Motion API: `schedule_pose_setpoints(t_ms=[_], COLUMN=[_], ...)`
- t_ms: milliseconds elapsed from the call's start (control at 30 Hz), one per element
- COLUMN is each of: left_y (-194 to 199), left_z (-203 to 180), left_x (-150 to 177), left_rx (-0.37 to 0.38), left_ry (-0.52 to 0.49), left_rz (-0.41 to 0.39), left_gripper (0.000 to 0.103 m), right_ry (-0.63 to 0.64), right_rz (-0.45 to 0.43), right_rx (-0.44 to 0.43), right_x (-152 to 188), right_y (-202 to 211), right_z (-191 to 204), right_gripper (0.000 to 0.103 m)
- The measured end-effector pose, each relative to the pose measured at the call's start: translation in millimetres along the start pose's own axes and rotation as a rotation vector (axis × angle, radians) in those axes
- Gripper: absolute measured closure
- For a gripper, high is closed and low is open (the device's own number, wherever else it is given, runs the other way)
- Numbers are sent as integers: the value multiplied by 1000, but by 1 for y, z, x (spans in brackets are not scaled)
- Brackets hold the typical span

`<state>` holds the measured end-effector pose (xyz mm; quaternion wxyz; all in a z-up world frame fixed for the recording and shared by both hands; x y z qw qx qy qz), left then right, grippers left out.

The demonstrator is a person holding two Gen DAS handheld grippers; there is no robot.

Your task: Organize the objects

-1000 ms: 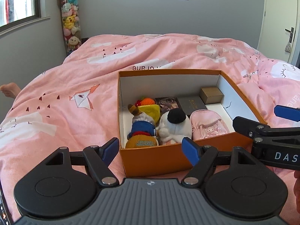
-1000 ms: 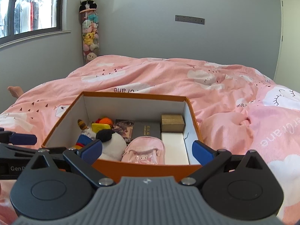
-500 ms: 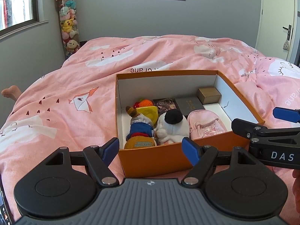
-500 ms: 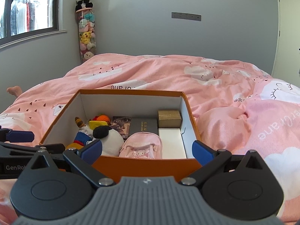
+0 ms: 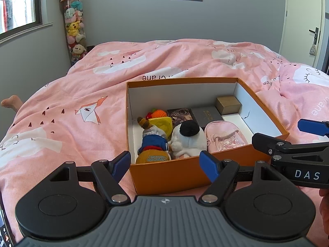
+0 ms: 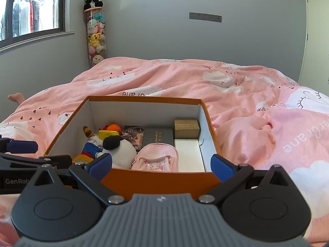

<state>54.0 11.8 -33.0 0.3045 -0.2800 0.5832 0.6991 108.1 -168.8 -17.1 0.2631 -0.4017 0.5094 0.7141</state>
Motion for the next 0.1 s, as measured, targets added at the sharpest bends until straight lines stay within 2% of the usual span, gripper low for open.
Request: schedule_pose_setpoints(t_ms=[100], left_y=[0], left_z=[0], left_x=[0], left_rx=[0], left_ry=[2], left_rz=[-1], left_gripper=[14], right_ry=[0], right_rz=[0], right_rx=[1], right_x=[0], right_y=[0], right_z=[0], right_gripper=[1])
Point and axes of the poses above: each gripper's, at about its wrist camera, not at the fingertips, and y roughly against the way its jaws point, z to its left, x to its underside, the point moved 1 cm from there along -y, roughly the way its jaws point, and after that the axes turned 11 degrees about -y, right-handed, at the moved point
